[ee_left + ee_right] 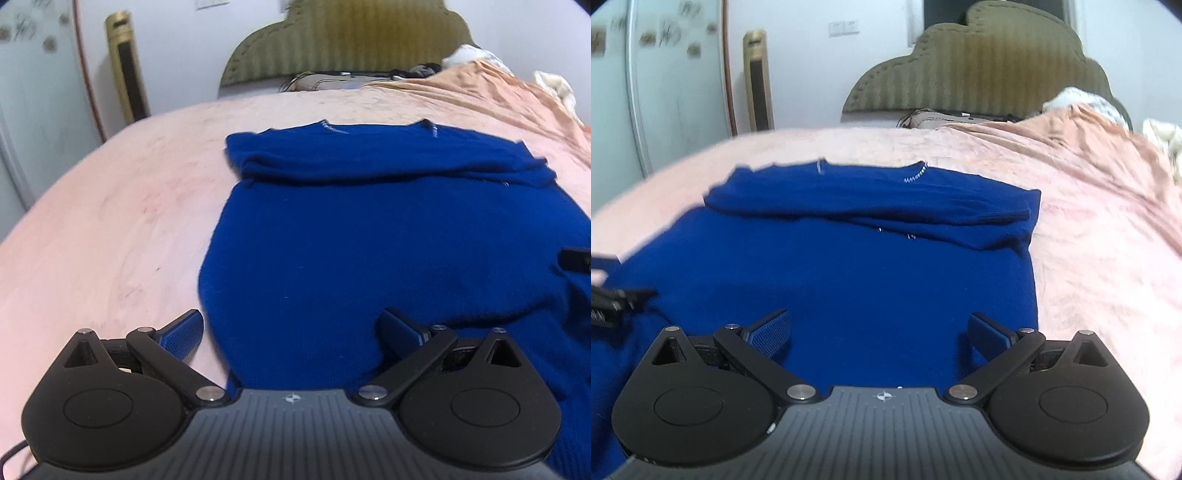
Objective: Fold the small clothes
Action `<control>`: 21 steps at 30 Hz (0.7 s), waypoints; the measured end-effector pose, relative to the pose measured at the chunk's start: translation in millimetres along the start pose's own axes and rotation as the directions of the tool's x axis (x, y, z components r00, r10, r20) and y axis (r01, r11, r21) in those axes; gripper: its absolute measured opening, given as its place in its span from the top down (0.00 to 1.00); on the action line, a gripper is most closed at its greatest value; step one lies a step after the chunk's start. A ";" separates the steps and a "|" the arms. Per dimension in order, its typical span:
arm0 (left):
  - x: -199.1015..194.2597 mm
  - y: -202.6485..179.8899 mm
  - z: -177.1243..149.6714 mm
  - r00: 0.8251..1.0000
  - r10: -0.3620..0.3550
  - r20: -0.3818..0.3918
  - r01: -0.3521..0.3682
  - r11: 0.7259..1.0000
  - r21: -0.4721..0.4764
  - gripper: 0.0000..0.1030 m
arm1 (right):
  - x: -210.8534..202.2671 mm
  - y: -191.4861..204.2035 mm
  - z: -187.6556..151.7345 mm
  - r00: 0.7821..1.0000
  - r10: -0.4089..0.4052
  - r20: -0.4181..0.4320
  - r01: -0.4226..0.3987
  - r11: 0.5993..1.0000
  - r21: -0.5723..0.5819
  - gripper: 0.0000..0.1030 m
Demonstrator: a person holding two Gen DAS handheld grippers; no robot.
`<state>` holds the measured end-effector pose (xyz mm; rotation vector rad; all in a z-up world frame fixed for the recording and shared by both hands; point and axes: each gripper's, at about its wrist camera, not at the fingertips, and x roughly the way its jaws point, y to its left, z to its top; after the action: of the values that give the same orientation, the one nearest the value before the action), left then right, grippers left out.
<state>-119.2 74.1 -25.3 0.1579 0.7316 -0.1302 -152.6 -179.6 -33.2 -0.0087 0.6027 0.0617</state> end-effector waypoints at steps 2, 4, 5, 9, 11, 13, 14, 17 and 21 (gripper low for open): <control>-16.2 10.2 1.5 0.997 0.064 0.047 -0.064 0.998 -0.010 0.01 | 0.4 4.2 0.0 0.998 -0.062 0.001 0.062 0.997 -0.041 0.00; -41.0 22.7 1.9 0.989 0.090 0.118 -0.094 0.995 0.023 0.00 | -3.7 0.6 2.9 0.992 -0.127 0.011 0.128 0.990 -0.054 0.00; -54.3 30.2 1.1 0.986 0.072 0.149 -0.079 0.996 0.041 0.00 | -8.0 -3.5 4.8 0.991 -0.137 0.010 0.137 0.989 -0.049 0.00; -64.6 38.2 -8.5 0.991 0.011 0.133 -0.029 0.991 0.134 0.00 | -19.9 -25.4 8.3 0.997 -0.082 -0.012 0.082 0.996 0.018 0.00; -56.2 34.6 -7.6 0.991 0.017 0.134 -0.040 0.985 0.165 0.00 | -12.3 -32.2 5.7 0.998 -0.018 -0.053 0.021 0.997 0.070 0.00; -53.8 34.7 2.2 0.985 0.038 0.168 -0.065 0.985 0.157 0.00 | -11.4 -33.4 2.8 0.998 0.005 -0.064 0.002 0.995 0.100 0.00; -51.9 38.0 10.9 0.983 0.017 0.181 -0.042 0.990 0.137 0.00 | -15.8 -33.5 2.3 0.999 -0.004 -0.050 0.009 0.995 0.103 0.00; -36.5 49.0 28.7 0.984 -0.088 0.155 0.076 0.994 0.085 0.00 | -35.8 -40.4 4.8 0.999 -0.046 0.004 0.045 0.992 0.114 0.00; 0.4 60.3 36.8 0.975 -0.219 0.041 0.216 0.975 0.060 0.00 | -48.6 -75.2 -0.3 1.000 -0.016 -0.011 0.018 0.958 0.286 0.00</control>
<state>-84.5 126.2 7.3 0.1269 0.6970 -0.3624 -188.3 -257.3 -6.6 0.2669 0.6155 -0.0426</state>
